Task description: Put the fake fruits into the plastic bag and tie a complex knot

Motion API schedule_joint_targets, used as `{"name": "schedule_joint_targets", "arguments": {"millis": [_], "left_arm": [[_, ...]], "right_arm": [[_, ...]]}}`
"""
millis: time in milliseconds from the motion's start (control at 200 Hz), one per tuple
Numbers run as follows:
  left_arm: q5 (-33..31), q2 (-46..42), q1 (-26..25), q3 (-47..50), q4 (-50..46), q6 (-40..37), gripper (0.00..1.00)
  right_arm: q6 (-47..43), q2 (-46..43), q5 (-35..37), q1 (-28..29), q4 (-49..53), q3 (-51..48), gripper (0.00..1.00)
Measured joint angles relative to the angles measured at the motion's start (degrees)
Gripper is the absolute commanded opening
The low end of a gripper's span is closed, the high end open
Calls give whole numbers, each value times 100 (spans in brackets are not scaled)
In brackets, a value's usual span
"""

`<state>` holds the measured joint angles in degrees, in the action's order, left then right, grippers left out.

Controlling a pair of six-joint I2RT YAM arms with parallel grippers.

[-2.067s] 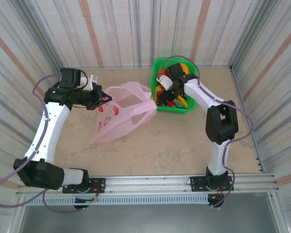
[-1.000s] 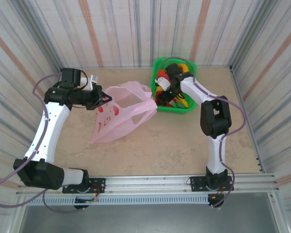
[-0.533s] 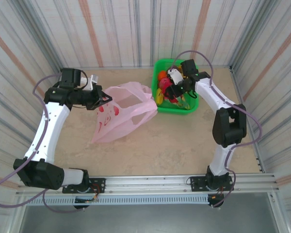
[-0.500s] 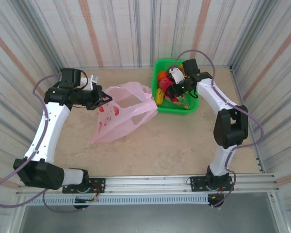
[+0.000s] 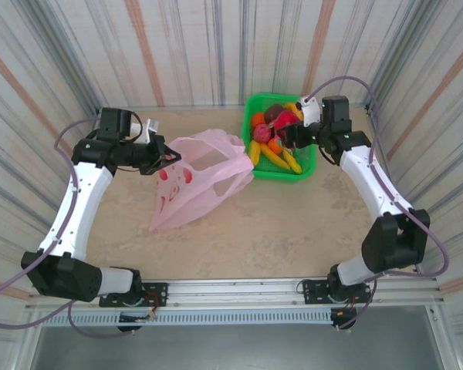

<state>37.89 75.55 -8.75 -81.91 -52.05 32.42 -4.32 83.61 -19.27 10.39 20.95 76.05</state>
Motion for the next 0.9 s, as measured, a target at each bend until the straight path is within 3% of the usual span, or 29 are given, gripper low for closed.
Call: {"name": "schedule_joint_targets", "arguments": {"millis": [250,411,666,897], "left_arm": [[0,7,-74,7,105,48,0],[-2,20,-74,7,120,68,0],[-4,20,-90,9,120,85,0],[2,20,-151,9,118,81,0]], "right_arm": [[592,-1720,-435,31,-166,-1021,44],[782,-2527,-654,393,-76,-1543,43],[863,-2680,-671,1502,-42,-2236,43],[866,-2037,-739,2212,-315,-2157,42]]}}
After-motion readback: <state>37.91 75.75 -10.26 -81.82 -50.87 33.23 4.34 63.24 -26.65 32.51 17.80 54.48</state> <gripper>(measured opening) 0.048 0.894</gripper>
